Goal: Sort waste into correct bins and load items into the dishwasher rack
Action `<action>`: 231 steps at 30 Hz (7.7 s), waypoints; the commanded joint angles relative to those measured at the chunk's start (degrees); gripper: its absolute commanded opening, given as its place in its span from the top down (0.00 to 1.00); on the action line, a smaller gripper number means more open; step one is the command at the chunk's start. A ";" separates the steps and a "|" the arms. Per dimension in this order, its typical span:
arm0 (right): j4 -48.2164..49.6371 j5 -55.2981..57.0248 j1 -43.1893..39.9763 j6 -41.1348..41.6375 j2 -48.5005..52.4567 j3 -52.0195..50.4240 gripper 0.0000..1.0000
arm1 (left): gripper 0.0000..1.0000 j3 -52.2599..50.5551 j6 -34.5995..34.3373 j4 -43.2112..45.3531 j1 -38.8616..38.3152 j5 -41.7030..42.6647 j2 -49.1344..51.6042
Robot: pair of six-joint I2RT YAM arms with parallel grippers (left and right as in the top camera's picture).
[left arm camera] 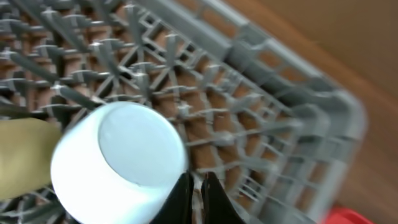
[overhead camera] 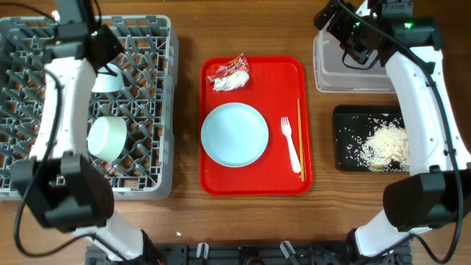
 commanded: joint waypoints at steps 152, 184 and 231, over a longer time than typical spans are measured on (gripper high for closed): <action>12.35 38.91 21.81 2.21 8.48 -1.46 0.96 | 0.00 0.35 -3.93 -26.29 2.82 5.46 -20.13; 22.53 4.72 12.72 -12.66 11.37 -1.77 0.00 | 0.00 0.35 -3.93 -26.29 2.82 5.46 -20.13; 32.24 30.95 30.67 -1.86 36.24 -1.75 0.24 | 0.00 0.35 -3.93 -26.29 2.82 5.46 -20.13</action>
